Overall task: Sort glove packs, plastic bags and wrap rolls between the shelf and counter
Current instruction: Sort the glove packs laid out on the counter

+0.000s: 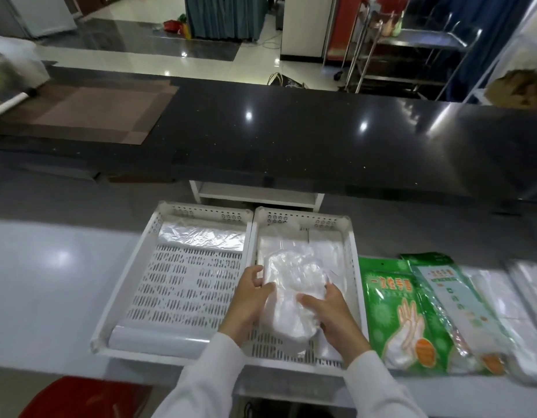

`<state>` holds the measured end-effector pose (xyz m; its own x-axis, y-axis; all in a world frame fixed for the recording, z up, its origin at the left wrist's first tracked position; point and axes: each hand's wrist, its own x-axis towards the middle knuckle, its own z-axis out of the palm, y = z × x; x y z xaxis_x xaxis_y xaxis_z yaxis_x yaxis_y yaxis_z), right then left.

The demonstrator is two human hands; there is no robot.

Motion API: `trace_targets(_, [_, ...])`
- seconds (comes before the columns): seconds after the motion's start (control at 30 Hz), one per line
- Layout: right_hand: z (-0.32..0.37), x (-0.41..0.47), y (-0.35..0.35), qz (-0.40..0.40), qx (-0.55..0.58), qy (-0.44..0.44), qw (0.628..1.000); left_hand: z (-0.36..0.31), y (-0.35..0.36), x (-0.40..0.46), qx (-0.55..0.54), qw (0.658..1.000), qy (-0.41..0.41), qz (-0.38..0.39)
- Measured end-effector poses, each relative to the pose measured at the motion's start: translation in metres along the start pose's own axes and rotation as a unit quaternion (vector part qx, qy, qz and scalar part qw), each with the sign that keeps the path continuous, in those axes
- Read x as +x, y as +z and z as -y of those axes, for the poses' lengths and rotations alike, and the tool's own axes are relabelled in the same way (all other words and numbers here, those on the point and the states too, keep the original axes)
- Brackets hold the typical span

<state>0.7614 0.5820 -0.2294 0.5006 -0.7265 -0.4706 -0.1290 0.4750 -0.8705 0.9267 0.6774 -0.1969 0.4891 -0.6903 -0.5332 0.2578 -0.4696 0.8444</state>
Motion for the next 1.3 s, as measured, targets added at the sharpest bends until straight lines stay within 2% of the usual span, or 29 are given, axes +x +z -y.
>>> trace_targets(0.17, [-0.011, -0.011, 0.007, 0.000, -0.034, 0.018, 0.999, 0.002, -0.016, -0.017, 0.154, 0.988, 0.022, 0.024])
trace_targets(0.3, [-0.017, -0.017, 0.016, 0.002, -0.062, 0.021, 0.998, -0.004, -0.025, -0.028, 0.231, 0.971, 0.050, 0.012])
trace_targets(0.53, [-0.016, -0.025, 0.025, 0.004, -0.111, 0.062, 0.992, -0.004, -0.029, -0.033, 0.254, 0.965, 0.069, 0.011])
trace_targets(0.73, [0.006, -0.023, -0.002, -0.048, -0.161, 0.083, 0.982, -0.001, -0.022, -0.027, 0.259, 0.962, 0.075, 0.032])
trace_targets(0.9, [0.020, -0.019, -0.025, -0.115, -0.154, 0.049, 0.980, -0.001, -0.015, -0.022, 0.295, 0.950, 0.079, 0.063])
trace_targets(1.0, [0.023, -0.021, -0.030, -0.130, -0.152, 0.013, 0.980, 0.002, -0.013, -0.020, 0.342, 0.928, 0.100, 0.110])
trace_targets(1.17, [0.022, -0.029, -0.029, -0.090, -0.161, -0.023, 0.983, 0.012, -0.010, -0.019, 0.437, 0.869, 0.115, 0.201])
trace_targets(1.3, [0.015, -0.033, -0.027, -0.081, -0.153, -0.031, 0.984, 0.019, -0.006, -0.022, 0.444, 0.863, 0.120, 0.210])
